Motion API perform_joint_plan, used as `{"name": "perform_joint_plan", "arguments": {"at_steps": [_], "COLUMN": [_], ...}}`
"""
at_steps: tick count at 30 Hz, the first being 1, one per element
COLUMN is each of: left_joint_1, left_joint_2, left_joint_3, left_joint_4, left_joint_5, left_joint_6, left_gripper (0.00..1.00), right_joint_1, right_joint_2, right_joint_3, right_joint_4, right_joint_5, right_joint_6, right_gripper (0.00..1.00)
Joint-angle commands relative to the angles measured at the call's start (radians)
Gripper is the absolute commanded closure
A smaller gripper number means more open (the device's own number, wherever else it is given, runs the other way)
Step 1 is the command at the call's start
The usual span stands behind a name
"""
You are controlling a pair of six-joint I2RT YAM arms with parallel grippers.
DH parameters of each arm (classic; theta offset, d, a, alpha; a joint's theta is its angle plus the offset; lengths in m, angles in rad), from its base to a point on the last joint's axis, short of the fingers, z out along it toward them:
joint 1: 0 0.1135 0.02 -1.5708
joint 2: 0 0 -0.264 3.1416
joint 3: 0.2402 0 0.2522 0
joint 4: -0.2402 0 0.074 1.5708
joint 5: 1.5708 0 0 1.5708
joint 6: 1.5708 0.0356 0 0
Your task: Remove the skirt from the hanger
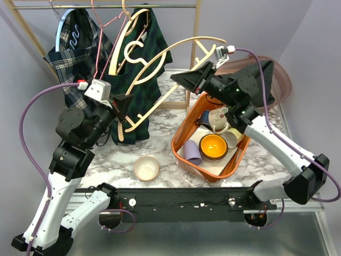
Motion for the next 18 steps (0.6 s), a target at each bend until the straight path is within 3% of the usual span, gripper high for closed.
{"name": "perform_joint_plan", "arguments": {"at_steps": [1,3,4,8,12,18], "left_joint_1": [-0.001,-0.001,-0.001,-0.001,-0.001,-0.001], "left_joint_2": [0.003,-0.003,-0.008,-0.035,-0.04,-0.038], "left_joint_3": [0.044,0.044,0.044,0.036,0.038,-0.006], "left_joint_4": [0.02,0.037,0.047,0.092,0.141,0.292], "left_joint_5": [0.208,0.29,0.32,0.403,0.481,0.603], "left_joint_6": [-0.105,-0.138,-0.159,-0.265,-0.349,-0.498], "left_gripper": [0.91,0.7,0.52,0.28,0.27,0.42], "right_joint_1": [0.001,-0.001,-0.001,0.001,-0.001,-0.002], "right_joint_2": [-0.003,-0.004,-0.003,-0.001,0.006,0.068], "right_joint_3": [-0.032,-0.063,-0.073,-0.101,-0.103,-0.112], "right_joint_4": [0.246,0.331,0.37,0.516,0.6,0.782], "right_joint_5": [-0.04,-0.061,-0.084,-0.144,-0.187,-0.239], "right_joint_6": [0.055,0.086,0.102,0.152,0.188,0.303], "right_gripper": [0.99,0.99,0.99,0.99,0.99,0.99]}}
